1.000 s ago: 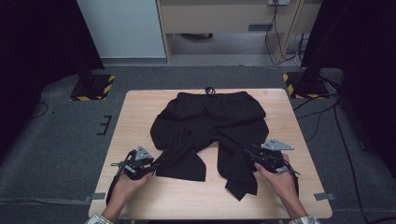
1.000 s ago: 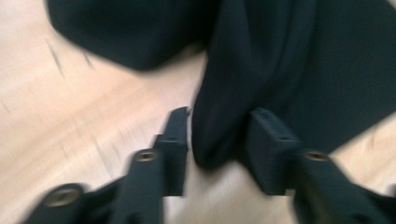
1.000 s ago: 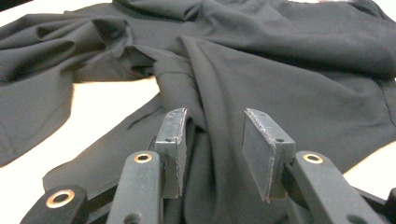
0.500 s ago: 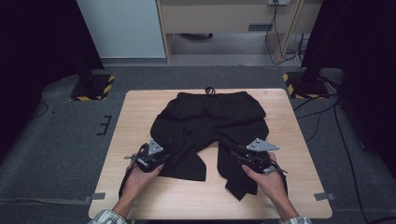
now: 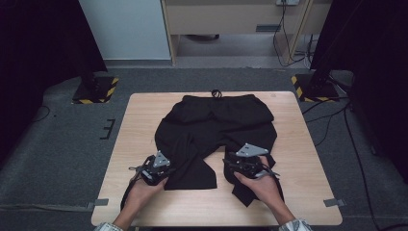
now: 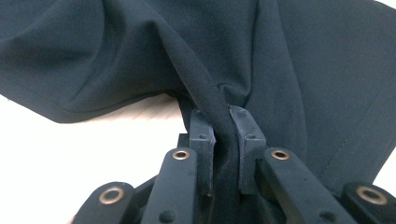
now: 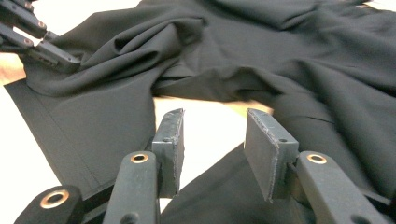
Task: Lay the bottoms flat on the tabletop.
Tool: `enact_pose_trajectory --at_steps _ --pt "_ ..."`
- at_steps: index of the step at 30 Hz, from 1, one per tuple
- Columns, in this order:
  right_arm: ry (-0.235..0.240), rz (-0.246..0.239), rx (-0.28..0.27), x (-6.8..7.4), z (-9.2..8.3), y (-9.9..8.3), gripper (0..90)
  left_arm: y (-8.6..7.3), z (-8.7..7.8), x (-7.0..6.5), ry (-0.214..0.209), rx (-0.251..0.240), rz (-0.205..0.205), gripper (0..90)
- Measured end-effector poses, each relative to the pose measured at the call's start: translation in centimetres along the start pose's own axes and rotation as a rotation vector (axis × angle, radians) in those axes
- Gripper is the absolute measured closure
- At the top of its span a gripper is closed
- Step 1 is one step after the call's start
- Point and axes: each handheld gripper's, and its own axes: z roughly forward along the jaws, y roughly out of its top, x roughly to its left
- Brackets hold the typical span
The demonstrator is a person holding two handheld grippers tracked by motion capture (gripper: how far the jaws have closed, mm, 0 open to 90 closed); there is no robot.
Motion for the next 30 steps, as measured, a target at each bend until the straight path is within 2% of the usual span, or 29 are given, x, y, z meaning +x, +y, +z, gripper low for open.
enact_pose_trajectory --at_steps 2,4,7,13,16,22,28,30 --pt "0.017 -0.015 0.015 0.6 1.0 0.2 57.9 -0.3 -0.4 0.0 0.019 -0.016 -0.006 74.8" --pt "0.037 -0.036 0.027 1.3 2.0 0.4 57.7 -0.7 -0.9 0.1 0.049 -0.033 -0.025 62.3" --pt "0.065 -0.053 0.045 2.2 3.4 0.5 57.0 -1.1 -2.0 0.5 0.079 -0.08 -0.056 56.2" --pt "0.105 -0.05 0.085 3.2 5.8 0.5 59.0 -1.7 -3.5 0.5 0.113 -0.139 -0.078 57.3" --pt "0.108 -0.053 0.099 3.3 6.5 0.4 65.3 -1.7 -4.0 0.6 0.127 -0.16 -0.088 59.5" --pt "0.142 -0.042 0.123 3.3 6.6 0.2 87.5 -1.6 -4.1 0.9 0.134 -0.173 -0.096 60.8" --pt "0.154 -0.036 0.117 3.6 5.5 -0.3 89.4 -0.7 -3.5 1.3 0.172 -0.183 -0.084 58.9" --pt "0.154 -0.037 0.117 3.7 4.9 -0.6 89.4 -0.2 -3.1 1.6 0.169 -0.188 -0.083 57.7"
